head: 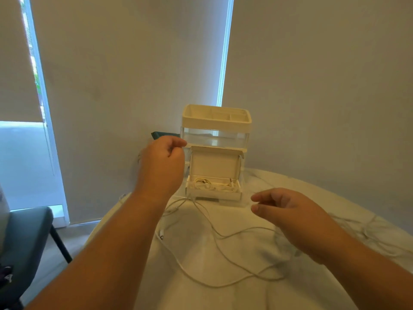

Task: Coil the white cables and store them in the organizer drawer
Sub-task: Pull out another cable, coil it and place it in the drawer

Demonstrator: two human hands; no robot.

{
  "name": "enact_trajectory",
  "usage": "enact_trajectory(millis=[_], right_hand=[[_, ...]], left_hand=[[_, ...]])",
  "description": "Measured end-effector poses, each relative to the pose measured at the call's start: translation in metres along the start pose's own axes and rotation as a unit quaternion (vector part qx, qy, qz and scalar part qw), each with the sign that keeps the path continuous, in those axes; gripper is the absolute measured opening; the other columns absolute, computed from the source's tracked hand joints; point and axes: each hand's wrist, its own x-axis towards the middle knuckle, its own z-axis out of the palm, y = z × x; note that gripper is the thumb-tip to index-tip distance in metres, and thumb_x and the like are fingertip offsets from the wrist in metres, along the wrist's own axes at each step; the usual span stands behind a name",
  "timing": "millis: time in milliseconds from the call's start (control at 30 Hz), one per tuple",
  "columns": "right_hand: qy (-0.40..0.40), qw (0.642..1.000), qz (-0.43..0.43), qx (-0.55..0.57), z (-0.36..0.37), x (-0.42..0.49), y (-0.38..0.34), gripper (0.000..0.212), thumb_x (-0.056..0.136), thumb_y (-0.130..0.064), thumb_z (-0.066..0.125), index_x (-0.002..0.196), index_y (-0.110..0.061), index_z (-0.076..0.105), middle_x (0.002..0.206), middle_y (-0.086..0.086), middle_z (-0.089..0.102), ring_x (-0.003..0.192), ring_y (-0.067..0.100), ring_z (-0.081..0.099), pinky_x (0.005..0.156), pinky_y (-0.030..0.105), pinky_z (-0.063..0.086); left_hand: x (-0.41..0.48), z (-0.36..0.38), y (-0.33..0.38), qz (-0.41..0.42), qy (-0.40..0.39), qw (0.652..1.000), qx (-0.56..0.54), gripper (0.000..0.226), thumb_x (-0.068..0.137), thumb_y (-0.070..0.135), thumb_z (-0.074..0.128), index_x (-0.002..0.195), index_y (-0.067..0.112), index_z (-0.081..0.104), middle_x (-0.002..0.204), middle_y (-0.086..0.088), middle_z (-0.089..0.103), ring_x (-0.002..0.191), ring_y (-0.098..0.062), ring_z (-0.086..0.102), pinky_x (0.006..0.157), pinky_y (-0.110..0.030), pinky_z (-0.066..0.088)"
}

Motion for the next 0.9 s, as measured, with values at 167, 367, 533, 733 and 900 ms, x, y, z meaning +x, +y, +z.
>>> enact_trajectory(millis=[167,367,533,733,900], right_hand=[[0.041,0.998,0.001,0.048,0.012,-0.031,0.017,0.013,0.085,-0.035,0.072,0.098,-0.036,0.071,0.092,-0.017,0.072,0.091,0.0,0.065,0.075,0.02,0.048],[-0.022,0.988,-0.075,-0.134,0.034,-0.049,0.041,0.031,0.088,-0.043,0.066,0.118,-0.046,0.057,0.108,-0.028,0.058,0.101,-0.013,0.05,0.078,0.006,0.037],[-0.056,0.984,-0.099,-0.141,0.029,-0.047,0.046,0.03,0.086,-0.045,0.068,0.116,-0.042,0.062,0.108,-0.027,0.059,0.102,-0.012,0.051,0.078,0.004,0.037],[-0.089,0.962,-0.181,-0.181,0.035,-0.049,0.041,0.036,0.085,-0.048,0.069,0.118,-0.048,0.057,0.117,-0.032,0.05,0.113,-0.014,0.041,0.097,0.001,0.028],[-0.195,0.923,-0.222,-0.245,0.06,-0.045,0.033,0.032,0.091,-0.045,0.061,0.122,-0.041,0.063,0.105,-0.024,0.051,0.109,0.004,0.046,0.098,0.021,0.038]], left_hand=[[-0.029,0.012,-0.002,-0.093,-0.153,0.981,0.07,0.023,0.098,0.019,0.049,0.116,0.027,0.062,0.099,0.005,0.064,0.079,-0.011,0.058,0.074,-0.032,0.054],[-0.058,0.006,-0.037,-0.12,-0.065,0.985,0.105,0.021,0.096,0.01,0.052,0.107,0.028,0.055,0.107,0.005,0.053,0.092,-0.012,0.053,0.083,-0.03,0.052],[-0.046,-0.015,-0.059,-0.158,-0.012,0.983,0.089,0.015,0.1,0.014,0.046,0.111,0.019,0.054,0.105,-0.003,0.058,0.087,-0.015,0.052,0.063,-0.02,0.039],[-0.037,-0.012,-0.059,-0.185,-0.054,0.969,0.154,0.015,0.1,0.014,0.046,0.104,0.012,0.059,0.1,-0.009,0.06,0.08,-0.016,0.052,0.065,-0.025,0.045],[-0.04,-0.002,-0.054,-0.174,-0.194,0.961,0.095,0.016,0.095,0.014,0.054,0.097,0.012,0.069,0.091,-0.006,0.066,0.081,-0.015,0.059,0.08,-0.031,0.051]])
